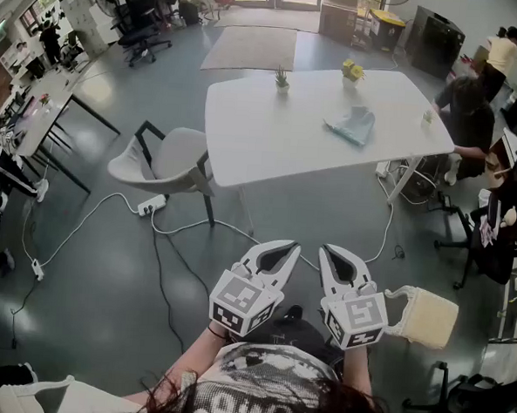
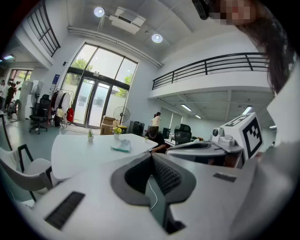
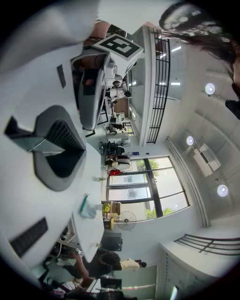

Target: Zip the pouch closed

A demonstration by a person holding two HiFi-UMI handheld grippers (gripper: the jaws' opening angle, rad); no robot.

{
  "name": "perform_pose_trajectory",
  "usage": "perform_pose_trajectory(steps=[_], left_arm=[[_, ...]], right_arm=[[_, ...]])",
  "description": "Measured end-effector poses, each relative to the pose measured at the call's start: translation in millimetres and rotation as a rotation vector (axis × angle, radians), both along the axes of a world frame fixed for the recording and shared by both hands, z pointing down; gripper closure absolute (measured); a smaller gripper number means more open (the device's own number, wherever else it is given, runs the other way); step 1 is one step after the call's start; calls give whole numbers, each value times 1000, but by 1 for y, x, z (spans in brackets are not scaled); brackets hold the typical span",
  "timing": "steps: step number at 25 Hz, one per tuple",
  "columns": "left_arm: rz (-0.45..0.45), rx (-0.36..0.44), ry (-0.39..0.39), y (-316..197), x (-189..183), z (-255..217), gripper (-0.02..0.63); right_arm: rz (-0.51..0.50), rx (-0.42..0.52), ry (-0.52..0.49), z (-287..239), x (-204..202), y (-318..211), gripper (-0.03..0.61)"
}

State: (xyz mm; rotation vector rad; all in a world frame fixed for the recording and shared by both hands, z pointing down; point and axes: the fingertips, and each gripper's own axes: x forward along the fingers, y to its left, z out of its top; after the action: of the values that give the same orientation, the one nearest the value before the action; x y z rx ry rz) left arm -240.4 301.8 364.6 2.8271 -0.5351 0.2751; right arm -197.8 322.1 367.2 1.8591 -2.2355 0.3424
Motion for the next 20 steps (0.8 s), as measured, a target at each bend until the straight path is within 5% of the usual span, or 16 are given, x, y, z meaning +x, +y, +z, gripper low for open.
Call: perform_pose_trajectory(steps=[20], left_arm=[[-27, 49, 16, -10, 56, 2, 603]], right_arm=[[2, 63, -34, 3, 63, -9, 588]])
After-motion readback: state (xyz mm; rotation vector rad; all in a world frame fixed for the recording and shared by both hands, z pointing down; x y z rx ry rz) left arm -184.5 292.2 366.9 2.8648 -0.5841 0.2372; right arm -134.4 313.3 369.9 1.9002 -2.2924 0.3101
